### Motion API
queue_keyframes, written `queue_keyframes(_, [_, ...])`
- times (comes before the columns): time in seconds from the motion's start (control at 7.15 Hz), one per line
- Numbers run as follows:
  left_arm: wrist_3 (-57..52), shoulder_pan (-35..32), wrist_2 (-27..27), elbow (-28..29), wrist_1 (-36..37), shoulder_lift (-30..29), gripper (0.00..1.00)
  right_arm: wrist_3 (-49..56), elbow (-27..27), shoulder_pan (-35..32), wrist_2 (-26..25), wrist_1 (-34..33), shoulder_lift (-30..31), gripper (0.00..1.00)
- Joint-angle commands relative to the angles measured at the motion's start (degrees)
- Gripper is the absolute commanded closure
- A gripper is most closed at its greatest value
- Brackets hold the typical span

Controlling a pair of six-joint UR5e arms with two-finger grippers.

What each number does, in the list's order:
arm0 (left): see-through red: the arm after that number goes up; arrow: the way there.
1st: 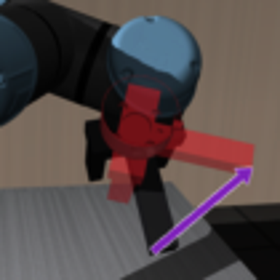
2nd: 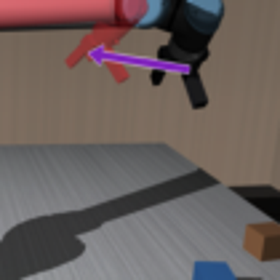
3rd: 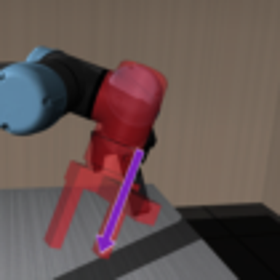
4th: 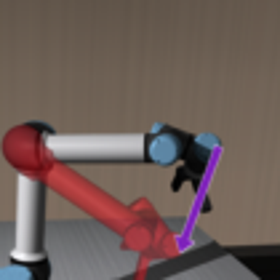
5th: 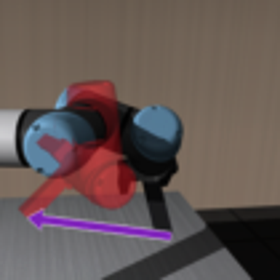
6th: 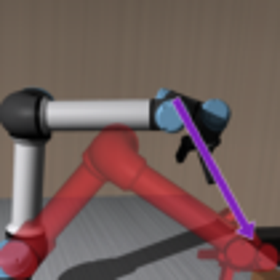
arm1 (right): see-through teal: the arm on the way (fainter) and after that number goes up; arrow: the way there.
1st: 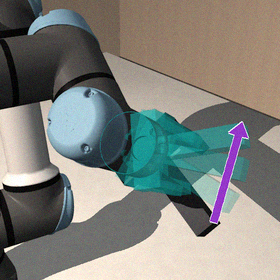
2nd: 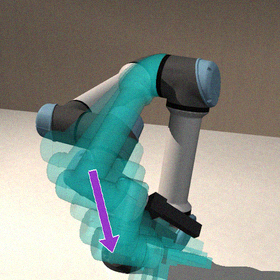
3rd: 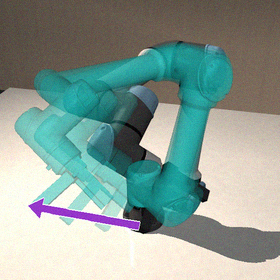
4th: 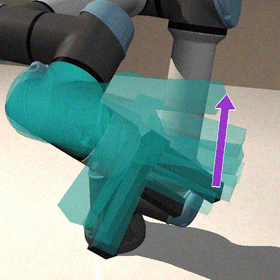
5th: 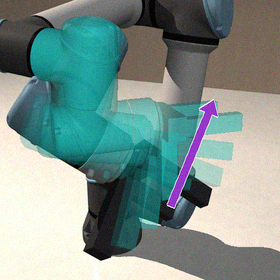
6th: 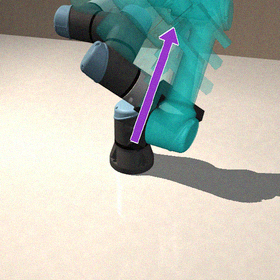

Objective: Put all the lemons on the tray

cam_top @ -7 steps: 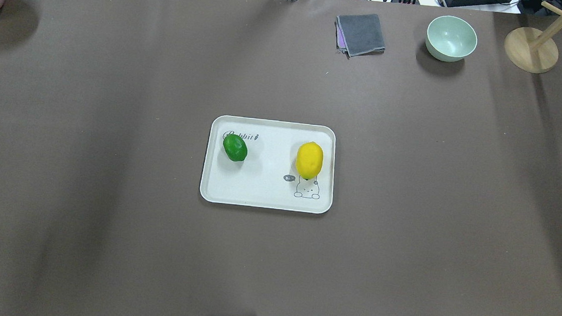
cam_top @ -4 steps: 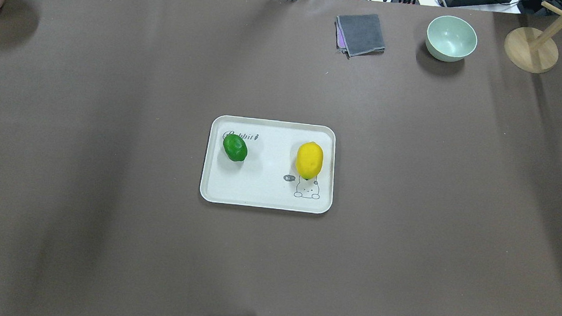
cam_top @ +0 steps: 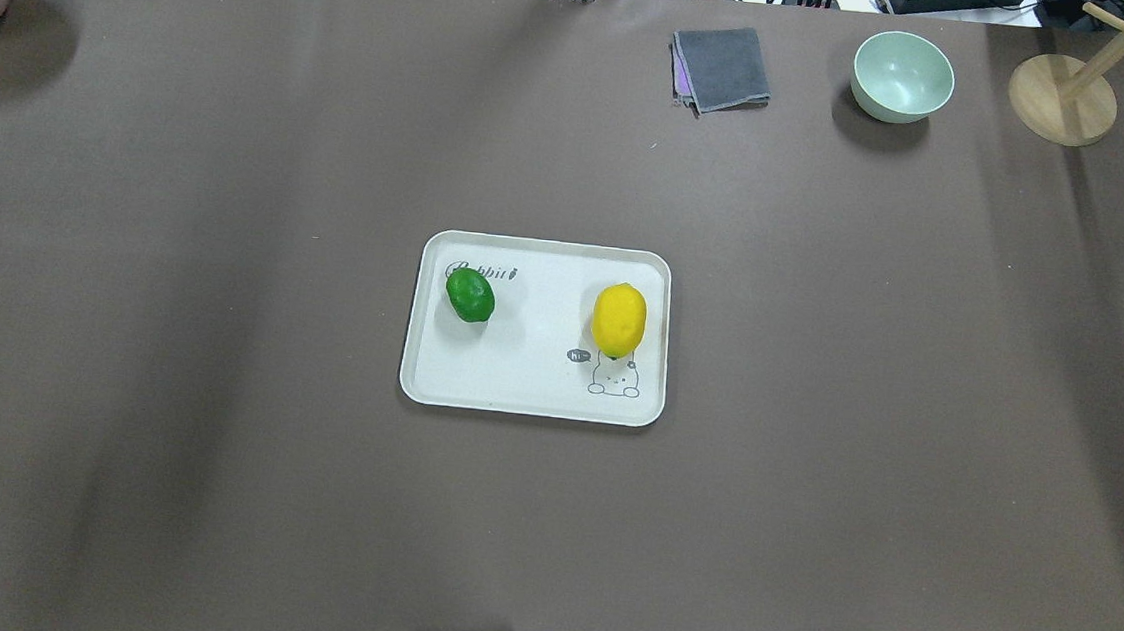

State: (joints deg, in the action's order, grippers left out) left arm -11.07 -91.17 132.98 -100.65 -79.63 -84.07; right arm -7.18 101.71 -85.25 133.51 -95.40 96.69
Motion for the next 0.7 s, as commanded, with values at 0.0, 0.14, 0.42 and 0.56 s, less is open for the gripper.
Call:
queue_keyframes(0.0, [0.0, 0.28, 0.0, -0.07, 0.0, -0.04, 0.02, -0.03, 0.06, -0.01, 0.43, 0.04, 0.08, 0.02])
queue_keyframes(0.14, [0.0, 0.46, 0.0, 0.02, 0.0, -0.04, 0.02, -0.03, 0.06, -0.01, 0.34, 0.04, 0.08, 0.02])
queue_keyframes(0.42, [0.0, 0.46, 0.0, 0.02, 0.0, -0.22, 0.02, -0.03, 0.06, -0.09, 0.26, -0.05, 0.17, 0.01])
queue_keyframes(0.56, [0.0, 0.46, 0.0, 0.02, 0.0, -0.39, 0.02, -0.03, 0.06, -0.09, 0.34, -0.05, 0.08, 0.01])
